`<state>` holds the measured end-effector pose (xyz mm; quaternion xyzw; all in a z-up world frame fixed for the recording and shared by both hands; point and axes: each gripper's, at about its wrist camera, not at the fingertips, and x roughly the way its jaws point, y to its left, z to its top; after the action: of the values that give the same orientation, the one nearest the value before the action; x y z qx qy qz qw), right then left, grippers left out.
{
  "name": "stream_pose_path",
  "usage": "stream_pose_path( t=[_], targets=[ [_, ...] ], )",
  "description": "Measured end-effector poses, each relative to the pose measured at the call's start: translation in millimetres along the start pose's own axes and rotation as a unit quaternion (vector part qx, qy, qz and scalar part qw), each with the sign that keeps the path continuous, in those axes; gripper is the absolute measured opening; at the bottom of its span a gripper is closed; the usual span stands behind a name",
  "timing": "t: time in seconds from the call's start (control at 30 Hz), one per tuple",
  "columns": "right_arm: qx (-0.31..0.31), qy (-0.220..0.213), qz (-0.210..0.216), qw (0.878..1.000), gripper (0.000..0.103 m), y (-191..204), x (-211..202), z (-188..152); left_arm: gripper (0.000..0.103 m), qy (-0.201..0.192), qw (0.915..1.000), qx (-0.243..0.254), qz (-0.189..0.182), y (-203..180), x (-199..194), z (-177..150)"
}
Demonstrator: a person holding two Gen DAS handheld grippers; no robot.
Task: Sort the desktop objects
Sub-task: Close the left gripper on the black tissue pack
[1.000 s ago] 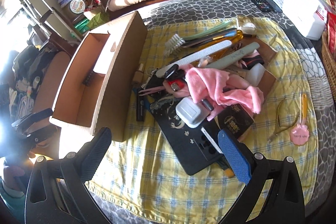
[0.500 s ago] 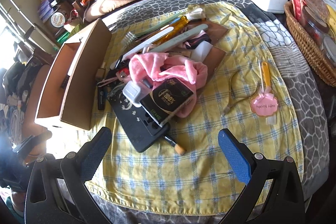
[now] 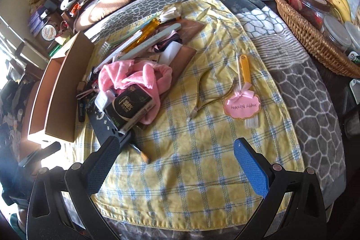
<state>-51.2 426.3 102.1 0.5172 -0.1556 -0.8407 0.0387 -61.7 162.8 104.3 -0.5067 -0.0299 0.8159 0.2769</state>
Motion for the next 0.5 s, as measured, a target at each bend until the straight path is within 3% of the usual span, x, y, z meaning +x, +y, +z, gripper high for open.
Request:
stream_pose_path(
  t=[0.5],
  targets=[
    [0.059,-0.004,0.0,0.998,0.102,-72,2,25,0.103,0.013,0.9985,0.049,0.021,-39,62,49]
  ],
)
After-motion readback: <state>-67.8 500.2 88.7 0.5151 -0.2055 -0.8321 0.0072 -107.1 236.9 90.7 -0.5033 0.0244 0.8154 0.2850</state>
